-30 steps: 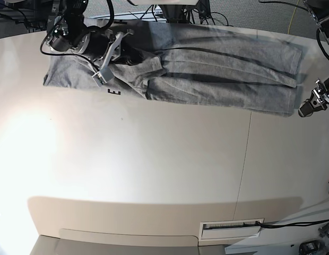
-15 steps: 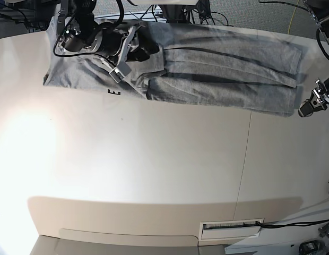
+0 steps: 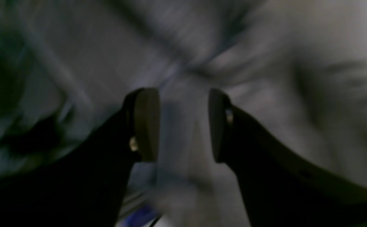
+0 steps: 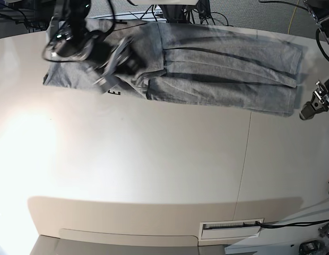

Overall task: Fold the T-shirt properly
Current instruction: 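Release and raise the right gripper back to the strip's corner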

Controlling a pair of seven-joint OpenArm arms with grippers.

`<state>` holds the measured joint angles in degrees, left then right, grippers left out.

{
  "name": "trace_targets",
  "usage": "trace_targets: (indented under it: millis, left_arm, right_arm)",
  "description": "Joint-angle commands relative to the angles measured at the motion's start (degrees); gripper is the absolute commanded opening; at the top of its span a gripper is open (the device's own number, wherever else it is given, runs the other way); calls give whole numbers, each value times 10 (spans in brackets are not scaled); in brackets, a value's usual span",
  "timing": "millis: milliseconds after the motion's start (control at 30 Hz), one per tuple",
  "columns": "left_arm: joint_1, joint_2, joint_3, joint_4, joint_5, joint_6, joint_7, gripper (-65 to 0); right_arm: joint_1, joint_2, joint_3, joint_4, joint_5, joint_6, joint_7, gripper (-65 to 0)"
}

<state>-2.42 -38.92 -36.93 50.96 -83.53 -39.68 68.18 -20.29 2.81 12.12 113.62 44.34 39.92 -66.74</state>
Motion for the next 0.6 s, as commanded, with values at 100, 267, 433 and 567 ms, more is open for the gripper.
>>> trace_targets:
  millis: [100,267,433,567]
  left_arm:
    - [-2,-19,-42,8,-15,-3,12,-245]
    - [36,-19,-75,8,-15,-3,21,-222]
    - [80,-16,-75,8,-15,-3,25,-223]
    - [94,-6,-75,8,-15,-3,23,-223]
  right_arm:
    - [34,-3,120,11,13,1,31,-396]
    - [47,-3,252,11,55,1,20,-396]
    - [47,2,321,11,106,1,-37,-396]
    - [31,10,317,11,109,1,-46,-396]
